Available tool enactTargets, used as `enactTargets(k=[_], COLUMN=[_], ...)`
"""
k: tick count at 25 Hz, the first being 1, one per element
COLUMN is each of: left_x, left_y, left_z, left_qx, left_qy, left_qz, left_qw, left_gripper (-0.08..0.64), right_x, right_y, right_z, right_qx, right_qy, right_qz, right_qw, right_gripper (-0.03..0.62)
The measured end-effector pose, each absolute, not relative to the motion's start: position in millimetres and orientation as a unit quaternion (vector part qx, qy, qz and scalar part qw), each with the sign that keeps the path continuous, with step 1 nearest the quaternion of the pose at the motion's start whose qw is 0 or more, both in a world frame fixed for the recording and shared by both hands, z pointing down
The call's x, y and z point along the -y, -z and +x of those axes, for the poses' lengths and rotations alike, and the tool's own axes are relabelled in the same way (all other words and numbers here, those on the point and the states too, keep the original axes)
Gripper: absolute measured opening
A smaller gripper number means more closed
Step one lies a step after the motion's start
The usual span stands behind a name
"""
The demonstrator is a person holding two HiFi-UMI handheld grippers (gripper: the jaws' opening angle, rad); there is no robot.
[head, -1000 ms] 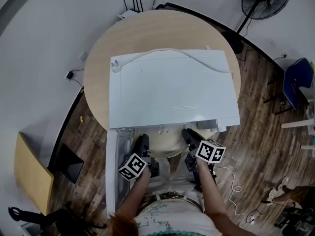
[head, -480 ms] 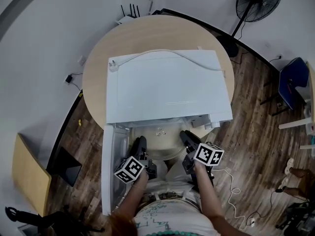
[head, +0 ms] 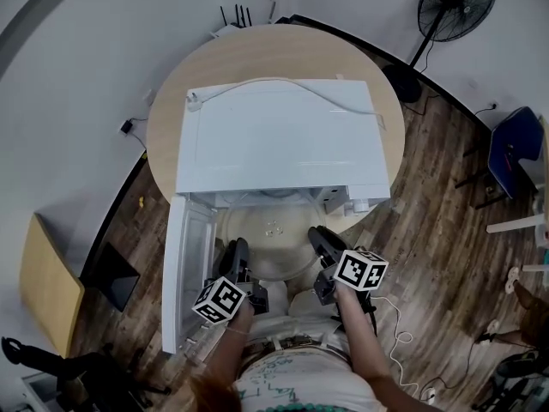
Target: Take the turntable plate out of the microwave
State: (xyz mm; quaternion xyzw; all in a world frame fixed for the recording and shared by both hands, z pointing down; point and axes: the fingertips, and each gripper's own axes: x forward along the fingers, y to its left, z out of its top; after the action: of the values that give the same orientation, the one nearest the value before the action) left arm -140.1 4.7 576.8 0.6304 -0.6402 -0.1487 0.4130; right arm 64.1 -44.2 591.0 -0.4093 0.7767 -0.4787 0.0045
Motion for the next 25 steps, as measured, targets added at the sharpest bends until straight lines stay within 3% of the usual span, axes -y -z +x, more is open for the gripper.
enactTargets(k=[25], left_x=[-92], left_y=[-484], left_z=[-109], left_qx=[0.652], left_qy=[0.193], left_qz=[0.647], left_qw=[0.344], left_gripper=[0.129], right_x=[-32], right_y=[-503], right_z=[92], right_qx=[-0.811], right_qy=[0.448], right_qz=[-0.376], right_qw=[0.025], right_gripper=[0.114])
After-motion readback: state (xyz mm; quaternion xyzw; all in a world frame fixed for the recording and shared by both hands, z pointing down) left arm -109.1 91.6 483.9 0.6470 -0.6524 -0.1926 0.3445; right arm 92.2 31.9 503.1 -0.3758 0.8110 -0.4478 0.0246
